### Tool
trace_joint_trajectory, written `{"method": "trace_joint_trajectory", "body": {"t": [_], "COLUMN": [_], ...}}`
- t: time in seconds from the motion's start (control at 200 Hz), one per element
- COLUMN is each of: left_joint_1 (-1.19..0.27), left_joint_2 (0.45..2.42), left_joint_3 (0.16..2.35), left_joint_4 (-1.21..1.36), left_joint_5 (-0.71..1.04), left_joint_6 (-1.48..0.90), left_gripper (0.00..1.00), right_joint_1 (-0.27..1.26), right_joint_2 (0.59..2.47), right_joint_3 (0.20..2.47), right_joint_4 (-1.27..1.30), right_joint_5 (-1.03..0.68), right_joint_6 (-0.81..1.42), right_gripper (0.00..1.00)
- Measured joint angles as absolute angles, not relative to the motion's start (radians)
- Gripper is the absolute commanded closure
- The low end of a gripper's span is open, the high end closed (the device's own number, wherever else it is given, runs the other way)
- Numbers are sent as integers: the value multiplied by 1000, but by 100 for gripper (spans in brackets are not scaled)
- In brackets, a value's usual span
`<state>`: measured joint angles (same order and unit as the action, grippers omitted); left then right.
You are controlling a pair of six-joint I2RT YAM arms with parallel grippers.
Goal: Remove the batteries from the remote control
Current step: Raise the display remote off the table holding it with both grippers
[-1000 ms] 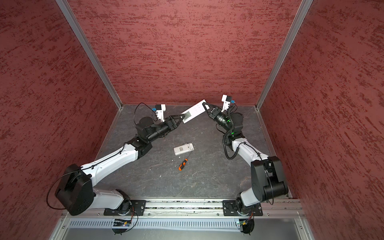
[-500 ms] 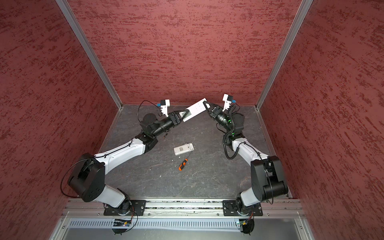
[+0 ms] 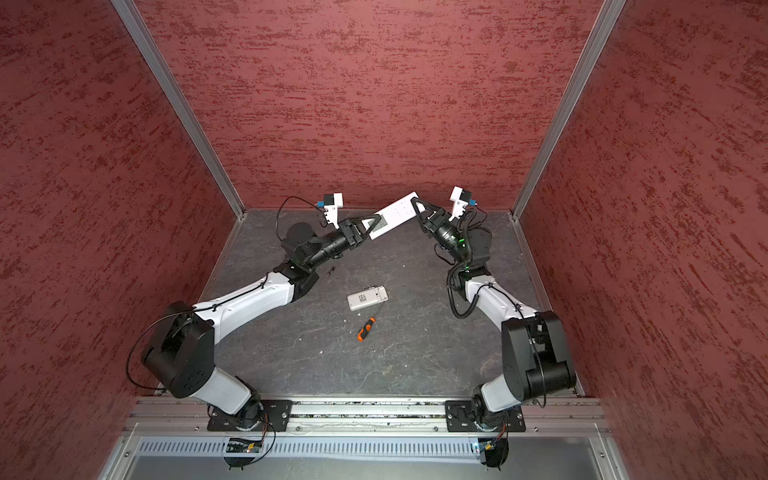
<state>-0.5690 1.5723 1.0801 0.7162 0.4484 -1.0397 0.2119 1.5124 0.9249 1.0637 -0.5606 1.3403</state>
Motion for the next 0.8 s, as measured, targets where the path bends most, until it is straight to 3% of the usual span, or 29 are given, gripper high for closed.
{"method": "trace_joint_trajectory", "body": {"t": [0.135, 0.336, 0.516, 0.802], "left_joint_1": [-569, -581, -583, -569], "left_joint_2": [1572, 1572, 1569, 1481], "left_joint_3": [1086, 1105, 1116, 1157], "left_joint_4": [716, 696, 643, 377], "left_joint_5": [451, 461, 464, 426], "left_joint_6": [-1040, -1027, -987, -807], "left_gripper": [100, 100, 100, 100], "right_joint_1": [212, 215, 217, 217], "right_joint_2": [1513, 1526, 1524, 1380], "right_joint_3": [925, 925, 925, 907], "right_joint_4": [1069, 1063, 1033, 714], "right_joint_5": [-557, -564, -569, -554], "right_joint_6": [1349, 1320, 1290, 1129], "right_gripper": [76, 52, 40, 37]}}
